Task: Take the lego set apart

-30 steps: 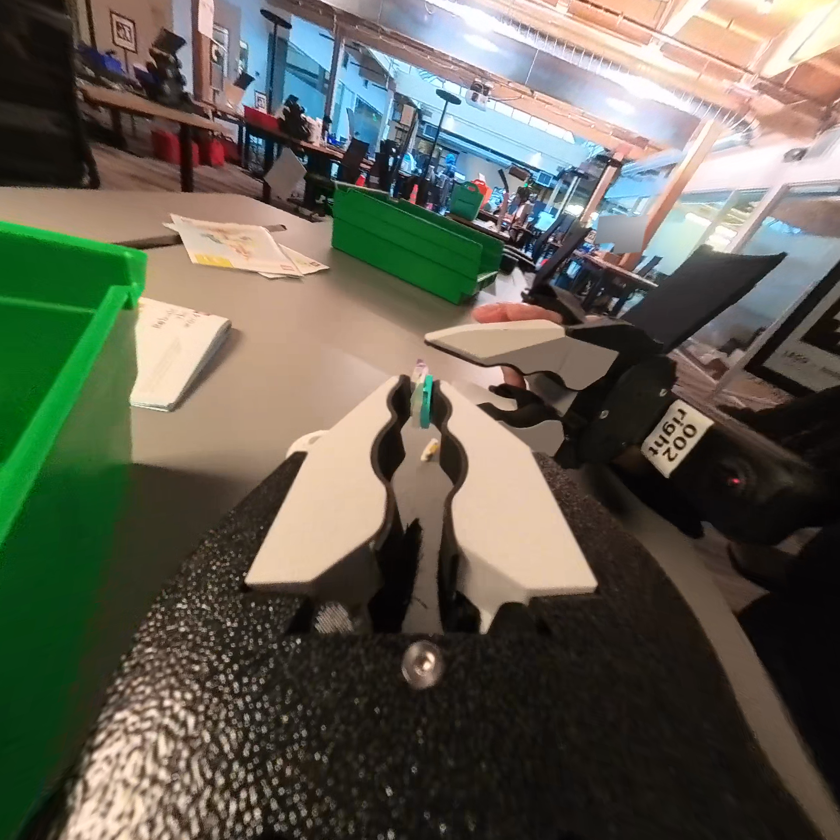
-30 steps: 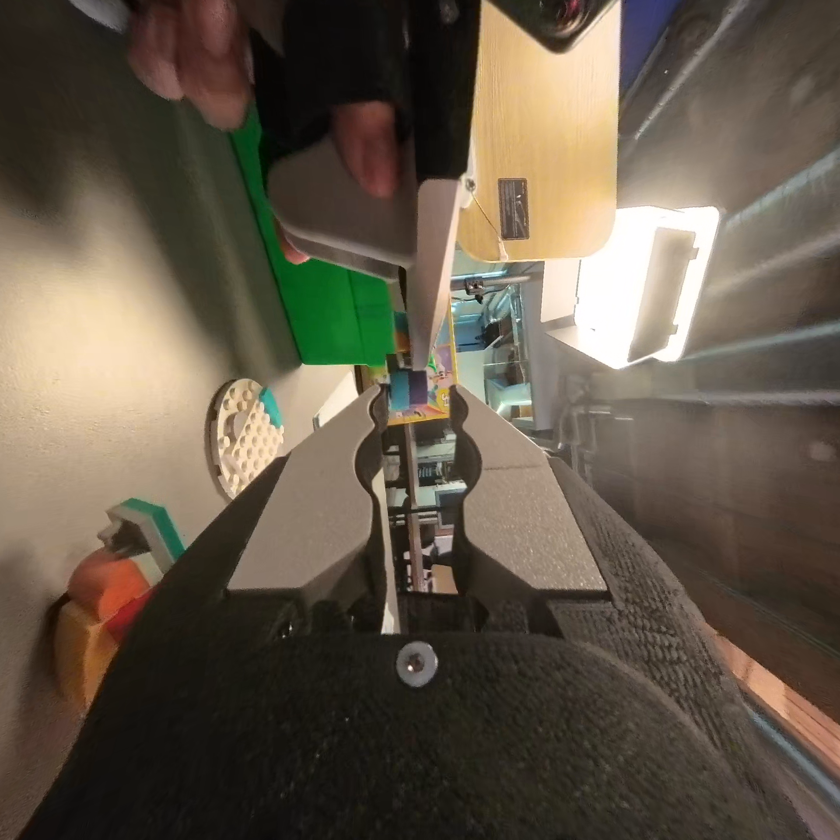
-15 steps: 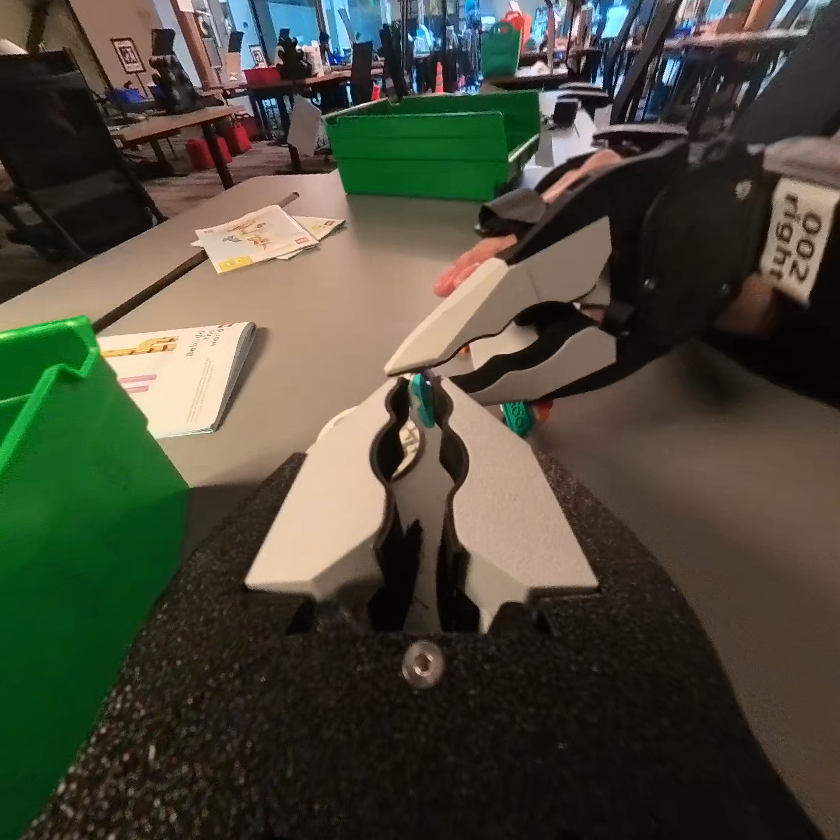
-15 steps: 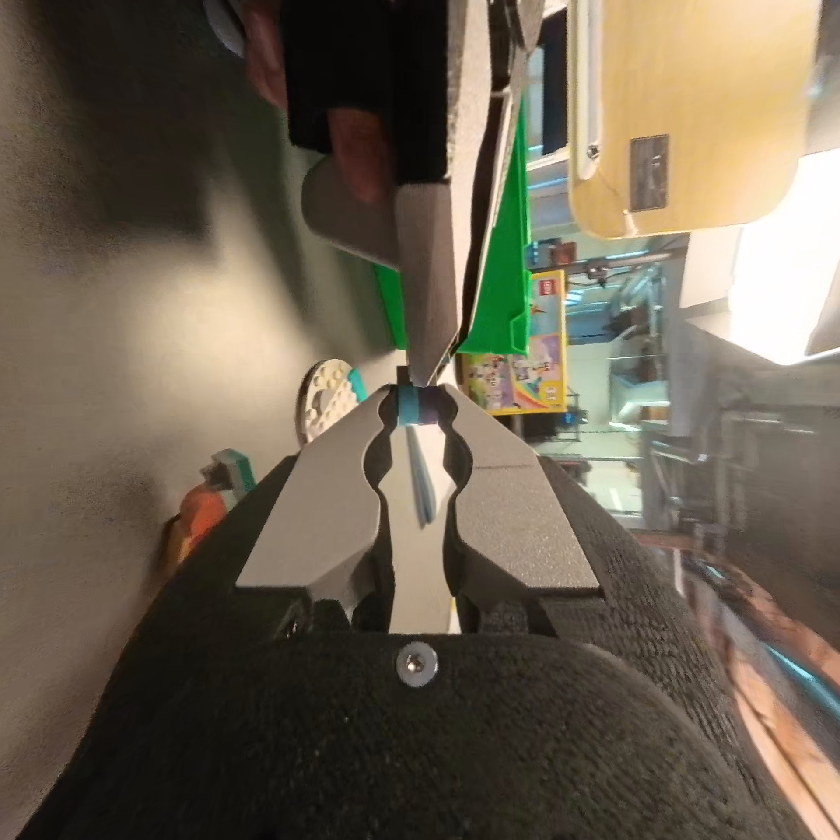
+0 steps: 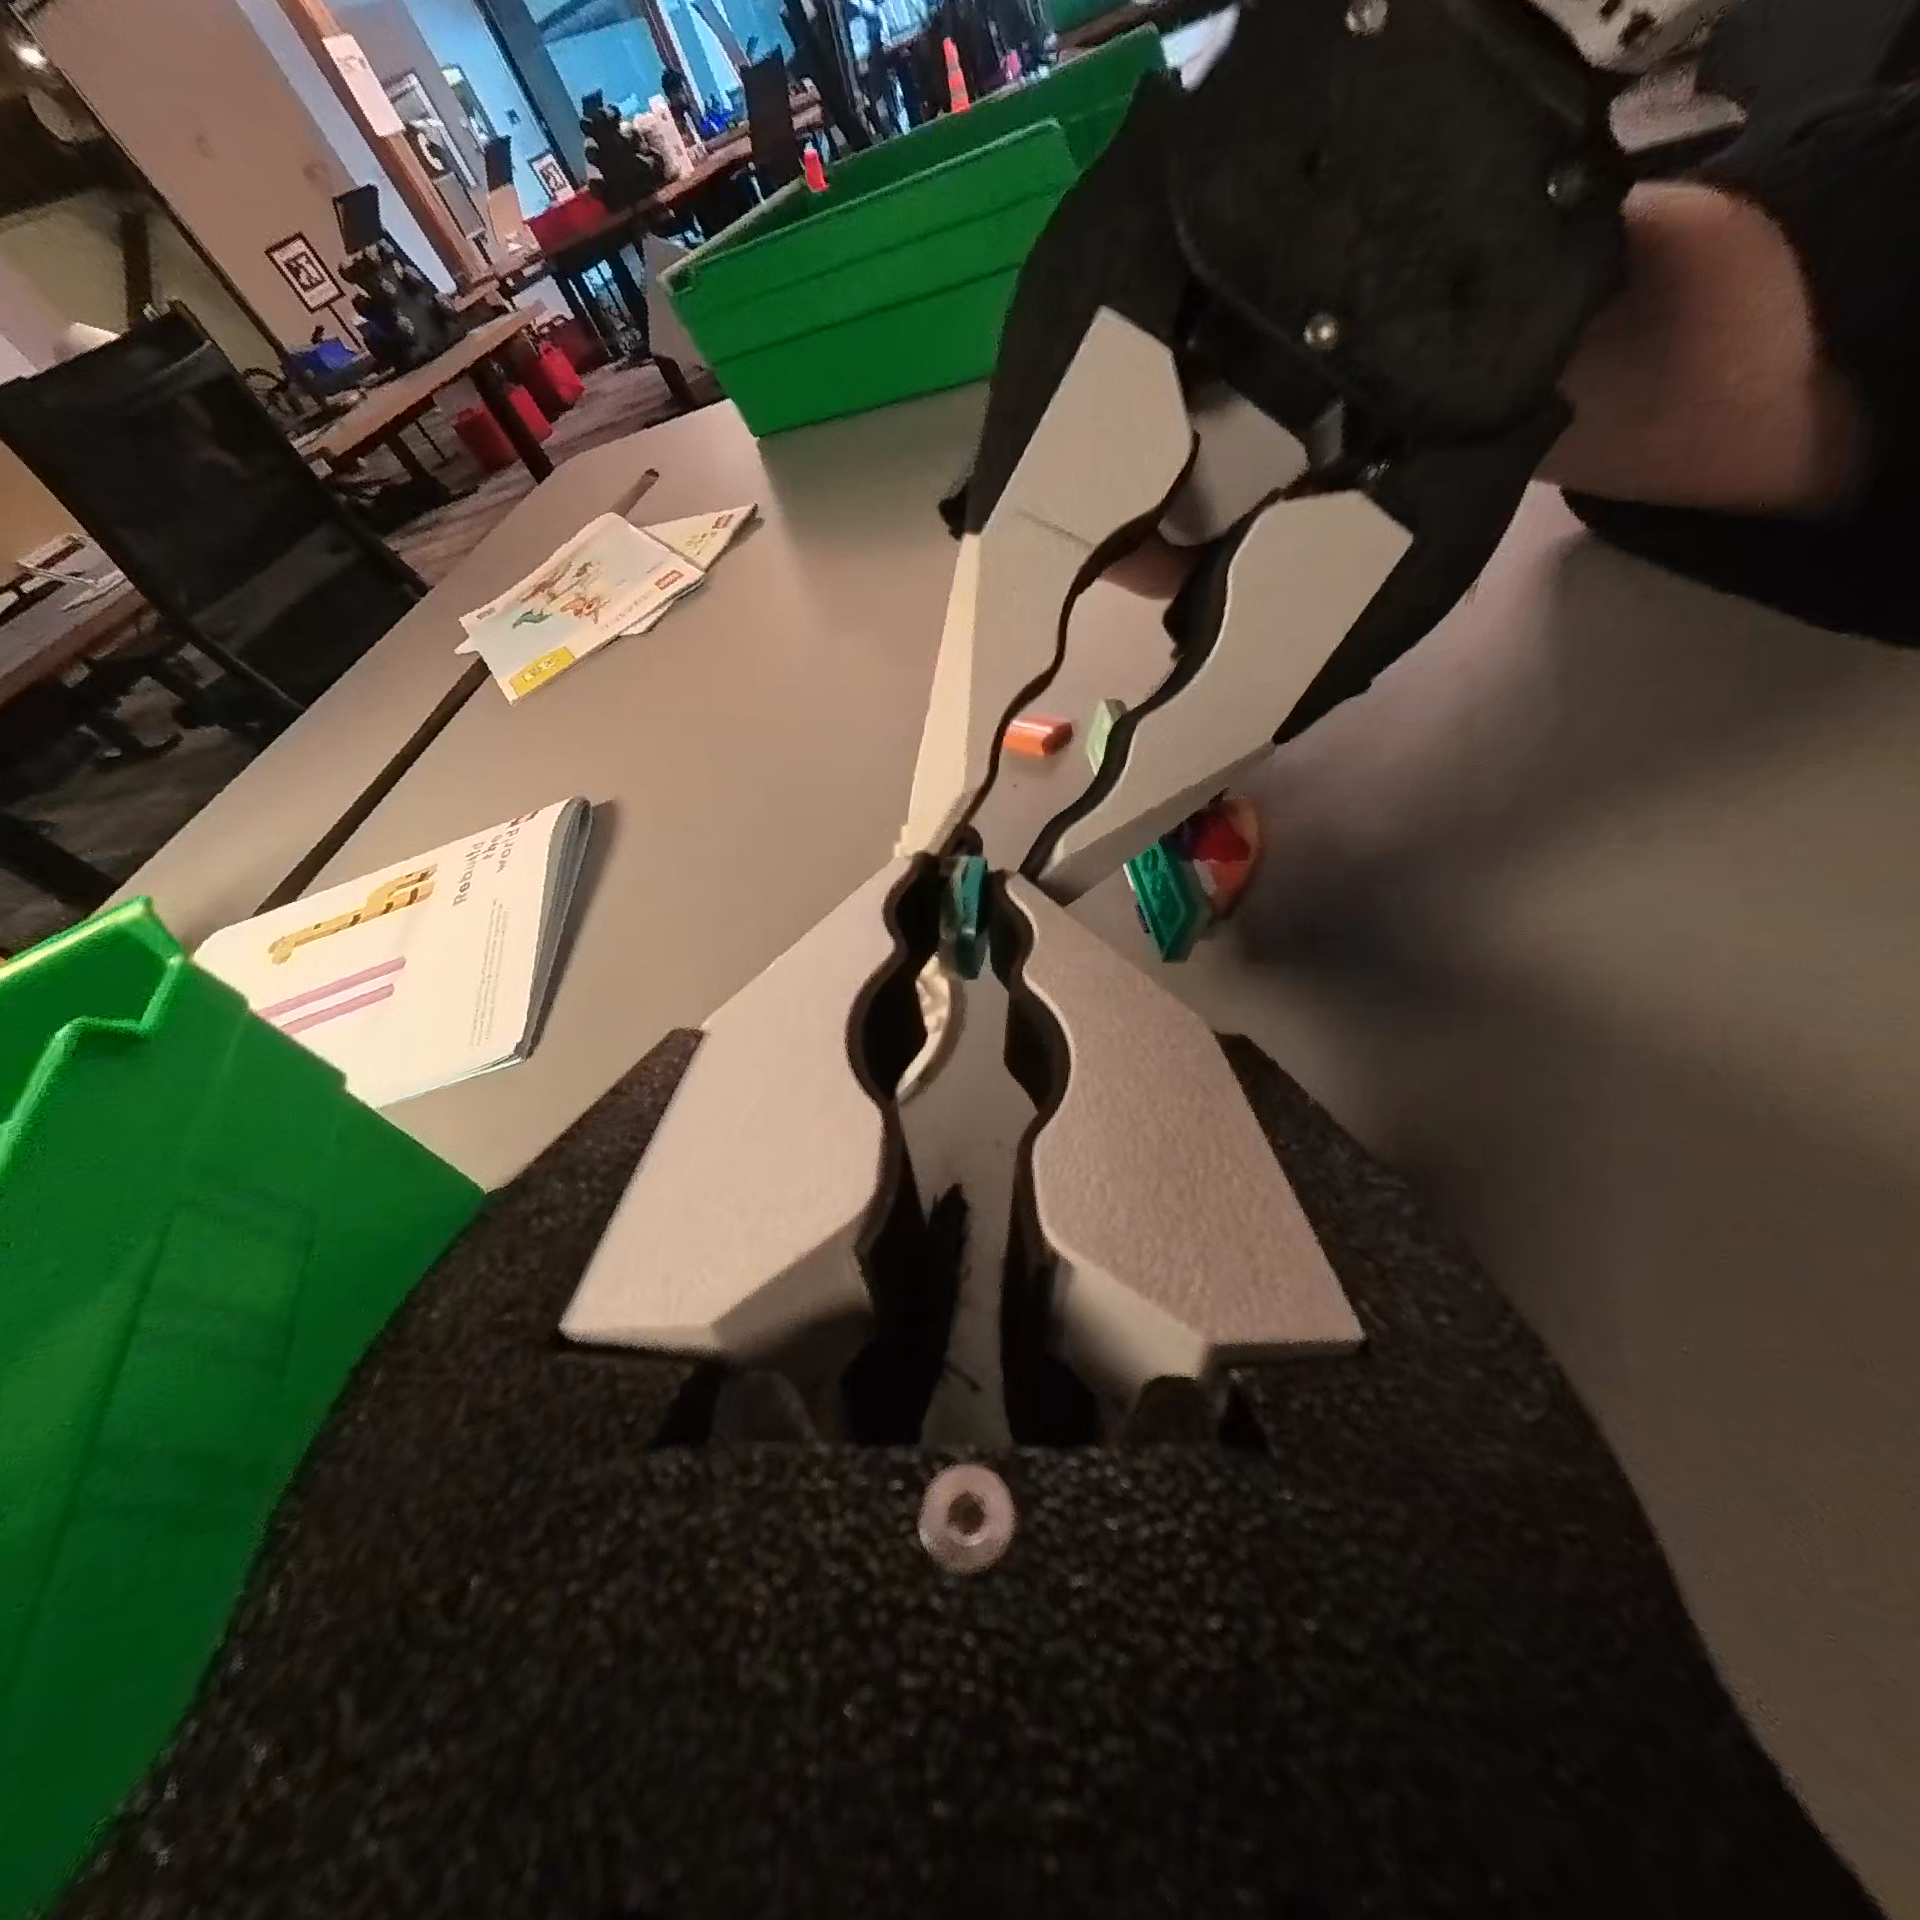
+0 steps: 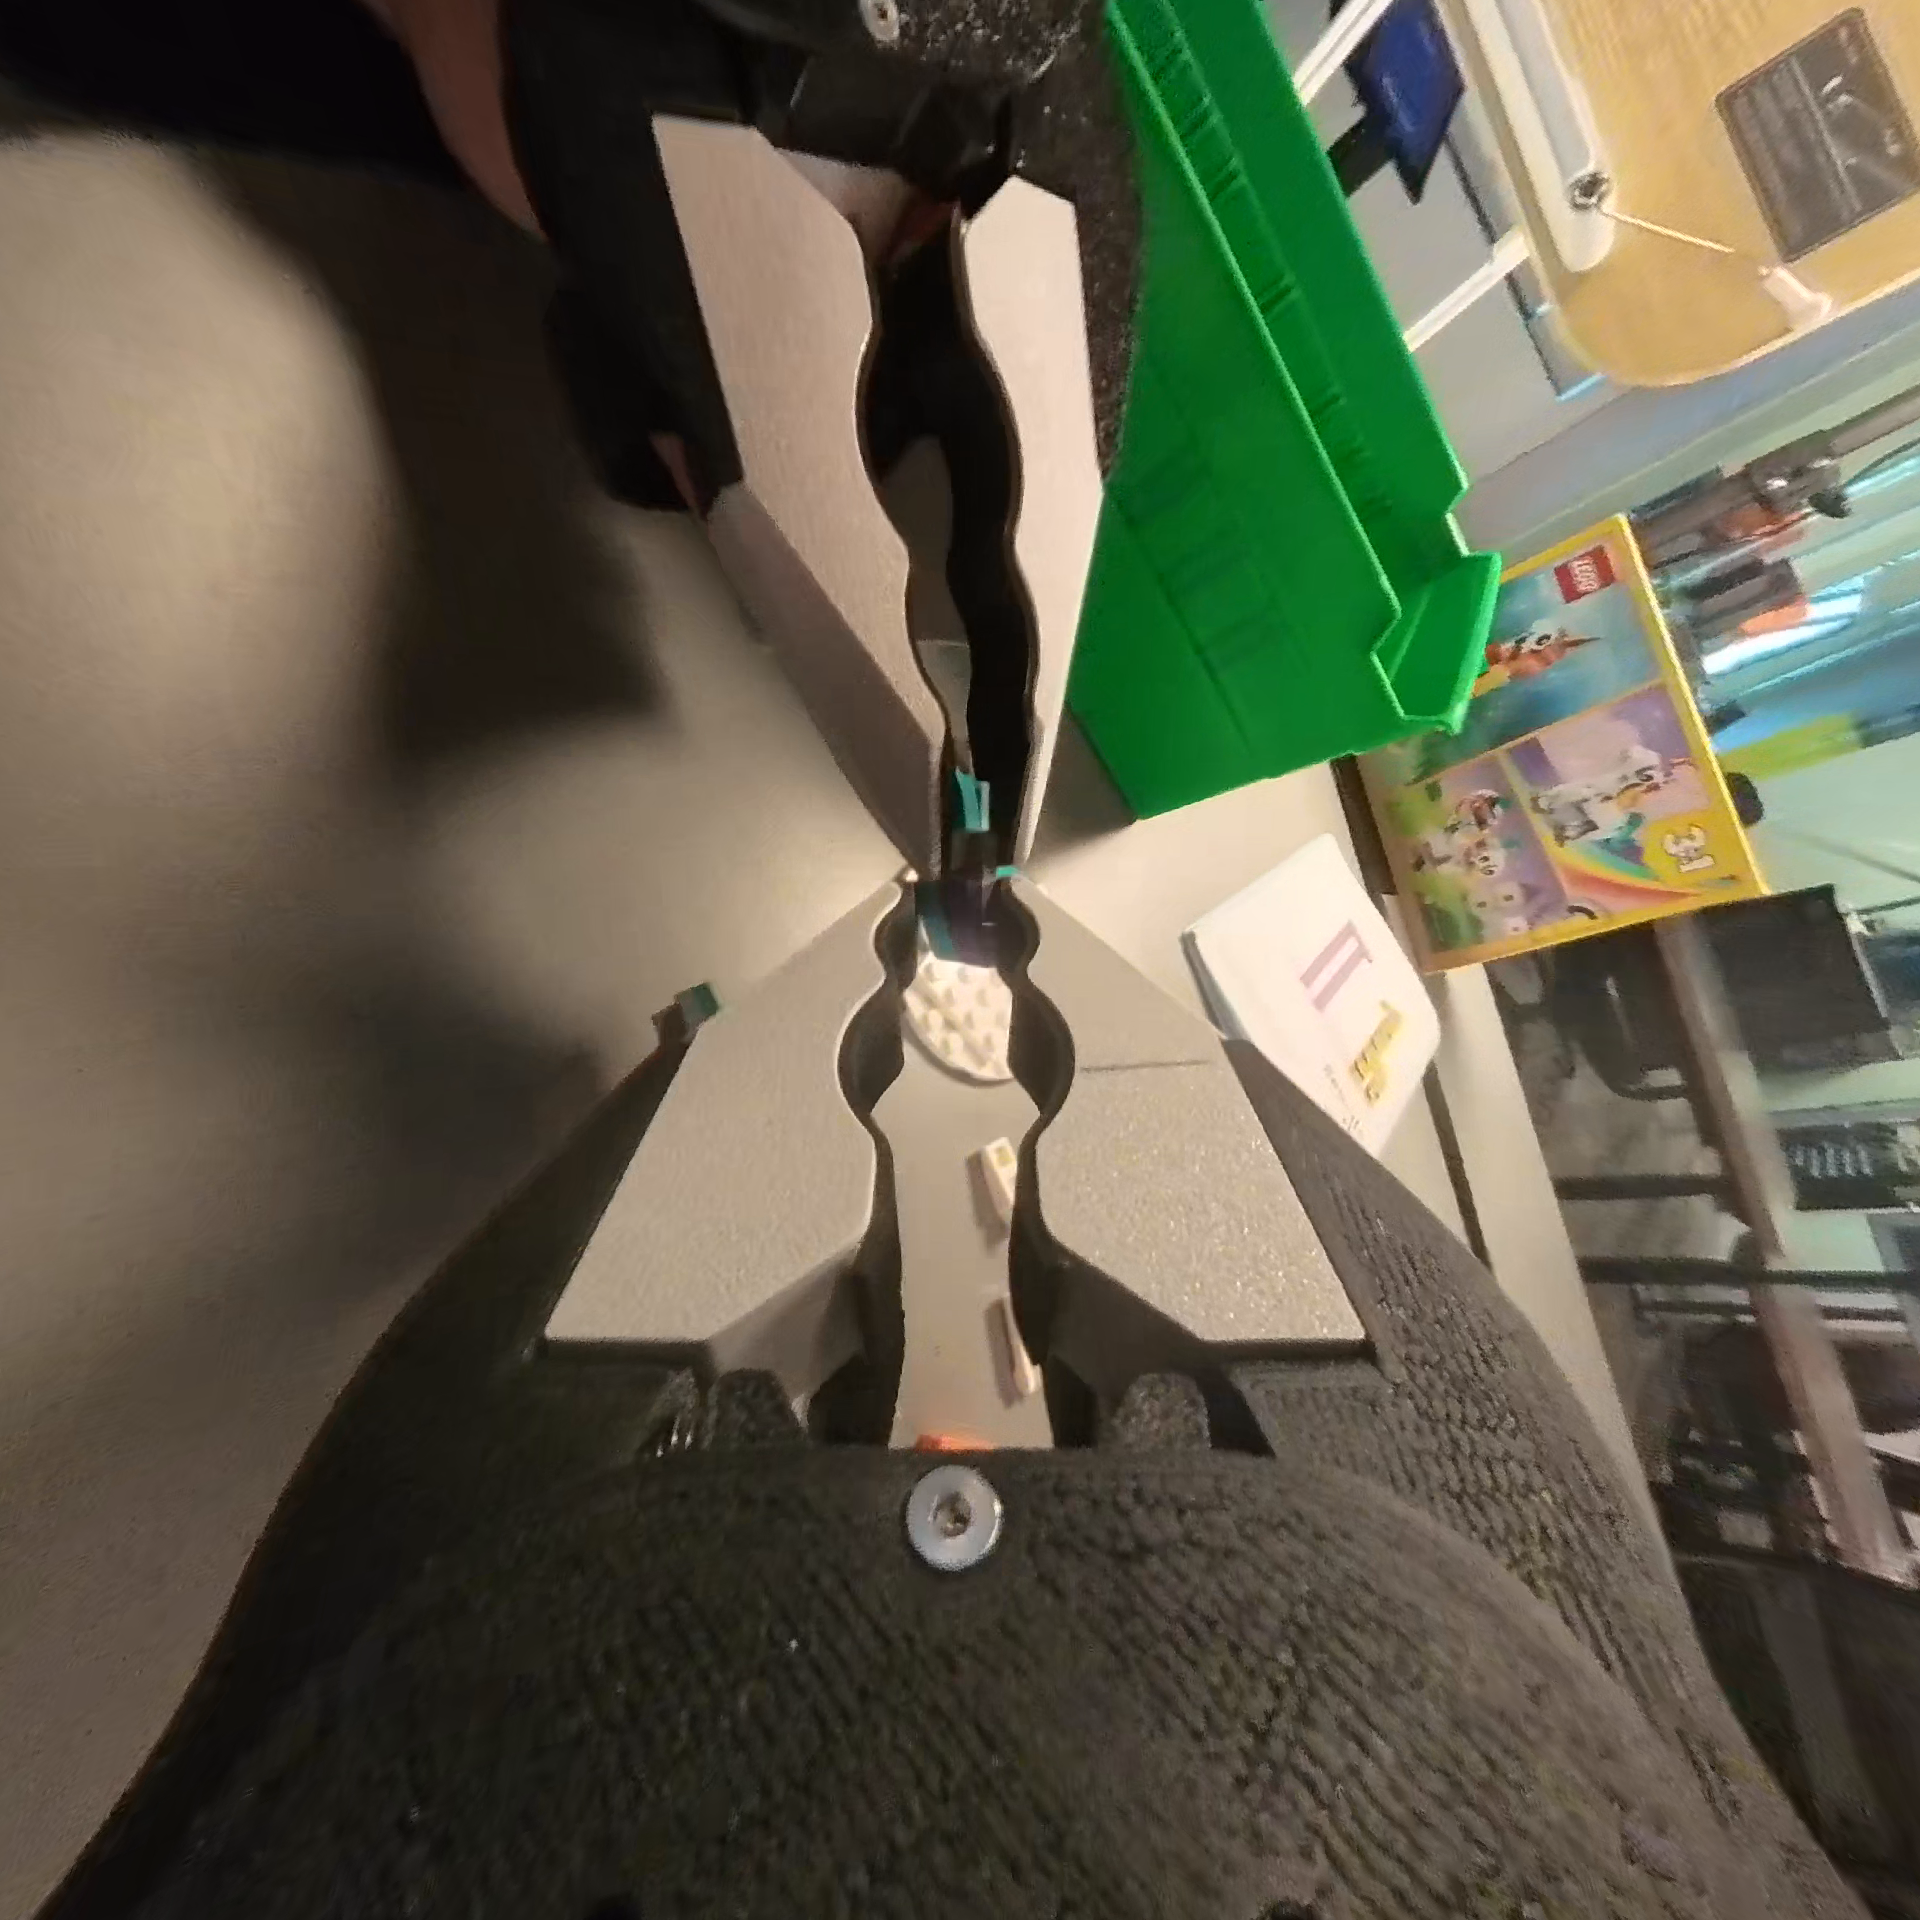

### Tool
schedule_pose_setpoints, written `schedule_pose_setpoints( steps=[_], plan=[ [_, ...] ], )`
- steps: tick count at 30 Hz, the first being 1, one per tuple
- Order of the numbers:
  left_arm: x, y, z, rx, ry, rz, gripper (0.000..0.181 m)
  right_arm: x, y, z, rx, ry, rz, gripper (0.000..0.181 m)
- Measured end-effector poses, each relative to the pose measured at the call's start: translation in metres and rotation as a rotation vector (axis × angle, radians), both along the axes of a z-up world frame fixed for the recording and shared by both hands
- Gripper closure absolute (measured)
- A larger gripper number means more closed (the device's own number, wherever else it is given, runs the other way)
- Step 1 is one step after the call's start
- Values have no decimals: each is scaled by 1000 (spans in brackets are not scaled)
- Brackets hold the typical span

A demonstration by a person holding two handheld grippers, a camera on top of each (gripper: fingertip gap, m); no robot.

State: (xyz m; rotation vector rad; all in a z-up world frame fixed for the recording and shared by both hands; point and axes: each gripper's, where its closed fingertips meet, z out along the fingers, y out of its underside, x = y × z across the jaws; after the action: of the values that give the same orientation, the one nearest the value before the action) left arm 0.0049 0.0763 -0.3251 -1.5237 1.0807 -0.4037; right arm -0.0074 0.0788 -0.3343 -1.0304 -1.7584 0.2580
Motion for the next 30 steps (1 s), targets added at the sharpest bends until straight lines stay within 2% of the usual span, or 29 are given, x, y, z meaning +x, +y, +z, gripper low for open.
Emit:
schedule_pose_setpoints(
  steps=[7,9,12,17,21,23,25,30],
  plan=[
    [-13,8,20,-4,-164,69,174,-4,15,16,226,85,-69,159],
    [-16,9,25,-36,-225,67,173,-5,17,18,276,93,-78,153],
    [-20,9,33,-29,-292,55,173,-8,15,23,330,125,-71,154],
    [-21,4,38,-1,-319,22,173,-11,15,33,447,155,-88,154],
    [-21,4,32,86,-212,20,174,-10,14,31,451,147,-76,154],
    [-27,15,15,174,-19,113,173,-9,15,31,443,147,-76,153],
    [-24,16,-1,263,152,112,173,-9,15,24,414,108,-72,151],
    [-12,7,-3,357,236,57,173,-9,14,7,385,16,-56,152]
  ],
)
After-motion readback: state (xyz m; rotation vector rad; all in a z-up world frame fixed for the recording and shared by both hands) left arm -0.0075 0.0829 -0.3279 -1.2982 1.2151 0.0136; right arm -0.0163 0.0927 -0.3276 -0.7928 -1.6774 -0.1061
